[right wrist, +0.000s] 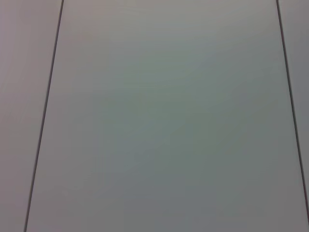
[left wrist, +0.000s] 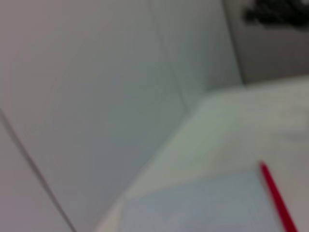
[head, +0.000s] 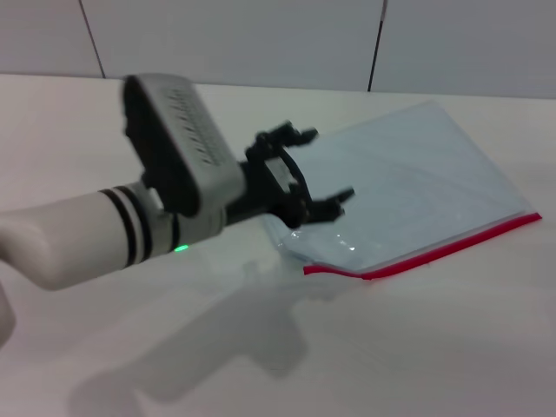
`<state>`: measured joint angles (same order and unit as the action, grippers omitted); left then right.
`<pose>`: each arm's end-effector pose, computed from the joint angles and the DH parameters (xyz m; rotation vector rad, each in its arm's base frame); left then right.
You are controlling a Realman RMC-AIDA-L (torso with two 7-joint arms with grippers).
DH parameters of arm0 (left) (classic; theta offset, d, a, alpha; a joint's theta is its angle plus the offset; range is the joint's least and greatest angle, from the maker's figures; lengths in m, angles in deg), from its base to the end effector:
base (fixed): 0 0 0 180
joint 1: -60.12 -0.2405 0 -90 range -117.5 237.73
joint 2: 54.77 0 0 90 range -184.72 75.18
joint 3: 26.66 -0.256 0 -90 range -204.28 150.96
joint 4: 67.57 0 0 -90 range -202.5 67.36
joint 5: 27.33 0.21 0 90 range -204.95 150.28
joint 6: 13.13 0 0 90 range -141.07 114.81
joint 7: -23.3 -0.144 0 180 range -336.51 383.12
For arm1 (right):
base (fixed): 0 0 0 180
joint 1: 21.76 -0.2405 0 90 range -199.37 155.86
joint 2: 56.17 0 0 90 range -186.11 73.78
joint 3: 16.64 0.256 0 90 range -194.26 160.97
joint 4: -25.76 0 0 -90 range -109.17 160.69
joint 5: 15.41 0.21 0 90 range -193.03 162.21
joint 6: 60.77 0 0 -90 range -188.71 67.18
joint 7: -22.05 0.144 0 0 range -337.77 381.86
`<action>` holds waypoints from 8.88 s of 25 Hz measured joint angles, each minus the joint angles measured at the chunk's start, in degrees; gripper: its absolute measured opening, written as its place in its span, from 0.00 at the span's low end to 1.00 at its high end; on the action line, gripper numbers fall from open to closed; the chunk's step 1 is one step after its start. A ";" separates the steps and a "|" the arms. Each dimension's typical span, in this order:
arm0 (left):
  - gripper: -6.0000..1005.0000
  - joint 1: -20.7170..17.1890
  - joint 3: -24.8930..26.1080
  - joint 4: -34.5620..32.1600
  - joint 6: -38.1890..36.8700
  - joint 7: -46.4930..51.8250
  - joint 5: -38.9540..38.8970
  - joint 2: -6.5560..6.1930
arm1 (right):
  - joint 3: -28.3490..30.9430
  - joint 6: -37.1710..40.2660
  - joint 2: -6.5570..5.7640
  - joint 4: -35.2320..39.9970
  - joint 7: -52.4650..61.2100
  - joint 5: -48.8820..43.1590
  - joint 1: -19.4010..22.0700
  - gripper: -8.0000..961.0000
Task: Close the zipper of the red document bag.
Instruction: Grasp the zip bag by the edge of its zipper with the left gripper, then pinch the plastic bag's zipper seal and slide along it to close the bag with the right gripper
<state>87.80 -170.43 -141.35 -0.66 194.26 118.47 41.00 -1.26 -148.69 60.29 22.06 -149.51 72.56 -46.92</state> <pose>-0.1654 0.3321 -0.0583 -2.4331 -0.0151 -0.4156 0.3281 0.3129 0.0486 -1.4038 0.2747 0.8267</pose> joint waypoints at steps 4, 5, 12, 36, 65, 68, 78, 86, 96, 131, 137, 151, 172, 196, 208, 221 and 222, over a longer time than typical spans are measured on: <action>0.88 0.07 3.31 -9.46 -19.24 -1.15 5.99 0.59 | -0.17 0.03 0.00 0.02 0.00 0.01 -0.10 0.91; 0.88 0.07 4.10 -11.37 -23.78 -2.31 6.95 1.26 | -0.18 0.04 0.00 0.02 0.00 0.00 -0.10 0.91; 0.88 -0.60 10.80 -18.38 -48.50 -17.88 7.82 9.74 | -0.08 0.04 0.00 -0.08 0.00 0.00 -0.17 0.91; 0.87 2.18 17.11 -7.45 -60.30 -27.74 17.29 20.46 | -0.24 0.19 -0.01 -0.26 0.00 -0.06 -0.61 0.91; 0.56 4.48 15.11 3.06 -48.20 -27.66 17.81 20.70 | 0.00 0.13 0.01 -0.26 0.00 0.01 -0.68 0.91; 0.44 4.49 15.10 3.19 -47.84 -27.44 17.55 20.69 | -0.05 0.08 0.00 -0.26 0.00 0.00 -0.68 0.91; 0.11 3.90 15.10 3.18 -46.84 -26.62 17.35 20.68 | -0.25 0.03 0.00 -0.35 0.00 -0.05 -0.57 0.91; 0.06 -2.33 15.84 2.73 -33.58 -27.63 18.77 20.36 | -3.80 0.42 -0.27 3.38 -0.18 -7.61 -2.19 0.91; 0.06 -11.95 17.67 5.90 -8.54 -37.27 18.72 20.42 | -8.49 3.62 -0.22 12.63 -0.31 -27.59 -8.70 0.90; 0.05 -12.59 16.42 6.63 -5.63 -37.59 17.84 20.24 | -22.37 13.11 0.27 14.09 -0.53 -43.41 -20.36 0.53; 0.05 -12.11 16.42 6.80 -6.70 -37.39 17.63 20.31 | -23.36 13.07 0.27 14.03 -0.56 -43.34 -20.55 0.37; 0.05 -11.87 15.95 6.81 -7.31 -37.36 17.23 20.33 | -24.34 12.87 0.27 13.97 -0.61 -43.33 -21.19 0.24; 0.04 -11.86 15.89 6.72 -7.29 -37.36 17.23 20.24 | -24.78 13.90 0.36 14.41 -0.62 -43.22 -21.25 0.14; 0.04 -12.18 15.80 6.55 -7.27 -37.52 17.23 20.16 | -24.04 16.70 0.20 16.55 -0.54 -41.27 -18.28 0.08; 0.04 -12.48 15.80 6.36 -6.72 -37.76 17.23 20.16 | -23.90 26.93 -0.06 22.95 -0.48 -30.70 -11.70 0.08; 0.04 -12.64 15.40 8.76 -0.63 -38.60 17.65 20.49 | -20.00 35.02 0.28 22.13 -0.44 -8.49 -9.74 0.08; 0.04 -12.63 15.01 9.72 1.65 -38.92 17.52 20.53 | -19.80 34.65 0.30 21.22 -0.44 -5.89 -9.77 0.08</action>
<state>75.17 -155.42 -131.63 1.00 155.34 135.99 61.53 -21.06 -114.04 60.58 43.29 -149.96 66.68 -56.69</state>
